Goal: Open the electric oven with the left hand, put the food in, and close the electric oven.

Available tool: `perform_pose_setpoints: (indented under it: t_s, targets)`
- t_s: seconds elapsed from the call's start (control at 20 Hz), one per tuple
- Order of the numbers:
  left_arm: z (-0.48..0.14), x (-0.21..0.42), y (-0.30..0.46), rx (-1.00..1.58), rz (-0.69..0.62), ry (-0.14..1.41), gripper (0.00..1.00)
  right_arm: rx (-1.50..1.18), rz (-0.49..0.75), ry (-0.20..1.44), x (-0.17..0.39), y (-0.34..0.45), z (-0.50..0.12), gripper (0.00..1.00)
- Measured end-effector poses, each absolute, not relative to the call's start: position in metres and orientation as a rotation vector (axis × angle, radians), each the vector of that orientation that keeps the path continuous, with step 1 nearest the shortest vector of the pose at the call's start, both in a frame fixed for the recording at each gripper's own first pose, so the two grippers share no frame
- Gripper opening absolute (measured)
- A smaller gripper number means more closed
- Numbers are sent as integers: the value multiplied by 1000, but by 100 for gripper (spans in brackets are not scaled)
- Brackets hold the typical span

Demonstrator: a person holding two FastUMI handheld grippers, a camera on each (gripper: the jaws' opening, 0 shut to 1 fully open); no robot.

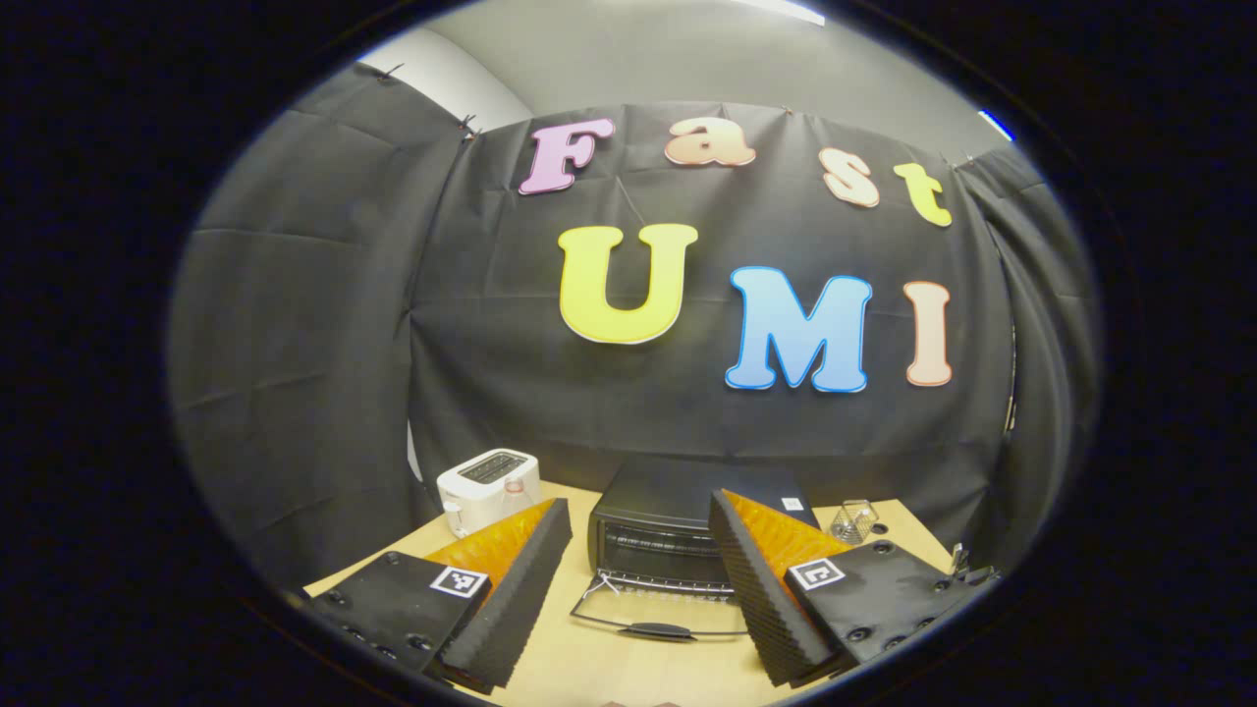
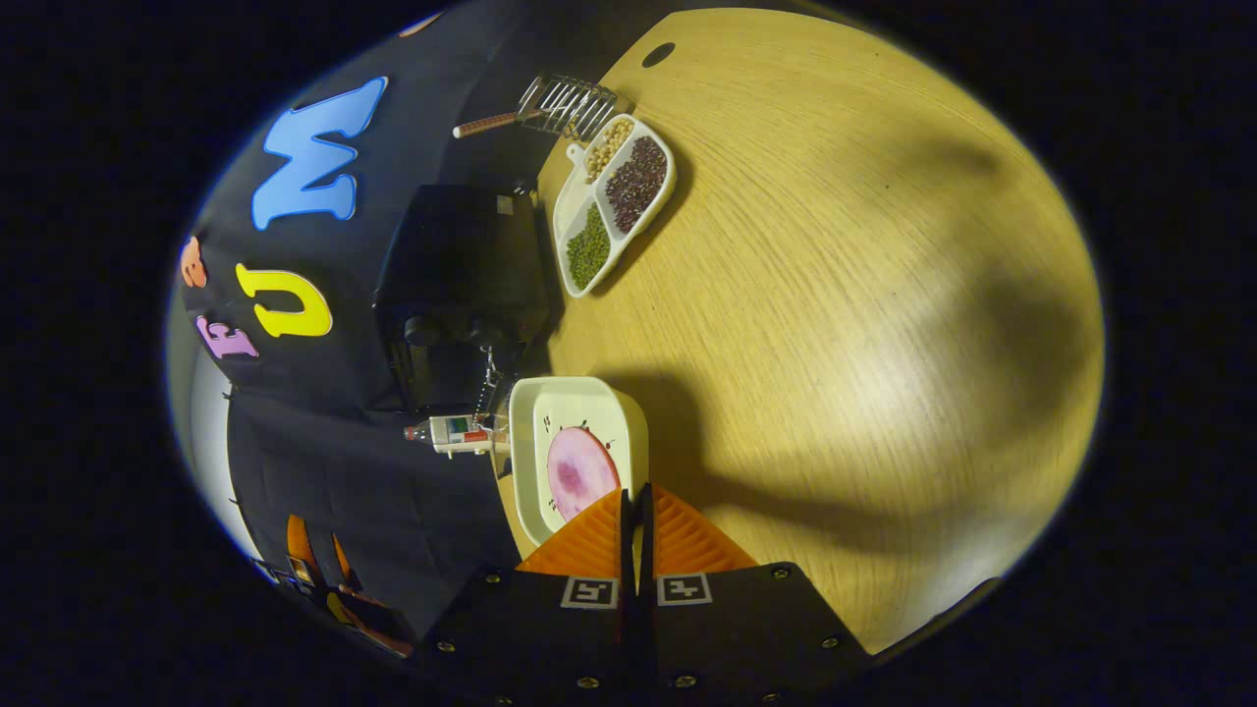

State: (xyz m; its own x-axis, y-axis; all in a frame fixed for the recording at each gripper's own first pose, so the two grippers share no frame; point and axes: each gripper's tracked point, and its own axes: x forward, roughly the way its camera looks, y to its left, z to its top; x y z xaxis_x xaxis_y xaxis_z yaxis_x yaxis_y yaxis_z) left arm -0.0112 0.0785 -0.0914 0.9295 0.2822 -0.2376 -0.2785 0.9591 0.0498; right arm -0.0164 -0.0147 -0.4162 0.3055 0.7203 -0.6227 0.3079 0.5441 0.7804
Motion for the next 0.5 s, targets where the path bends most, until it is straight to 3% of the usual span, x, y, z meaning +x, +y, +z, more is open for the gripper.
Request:
perform_pose_setpoints:
  t_s: [0.15, 0.25, 0.3, 0.35, 0.5]
  targets:
    - [-86, -8, 77, 17, 251, 230, 100, 1070, 366, 1244, -19, 6, -395, 0]
    - [-73, -4, 82, 18, 219, 199, 96, 1091, 366, 1207, -19, 23, -381, 0]
    - [-67, -1, 84, 19, 199, 188, 100, 1102, 360, 1188, -18, 33, -374, 0]
    - [-62, 1, 87, 21, 178, 172, 95, 1110, 359, 1169, -19, 42, -366, 0]
    - [-48, 7, 102, 27, 131, 136, 95, 1125, 334, 1120, -17, 74, -351, 0]
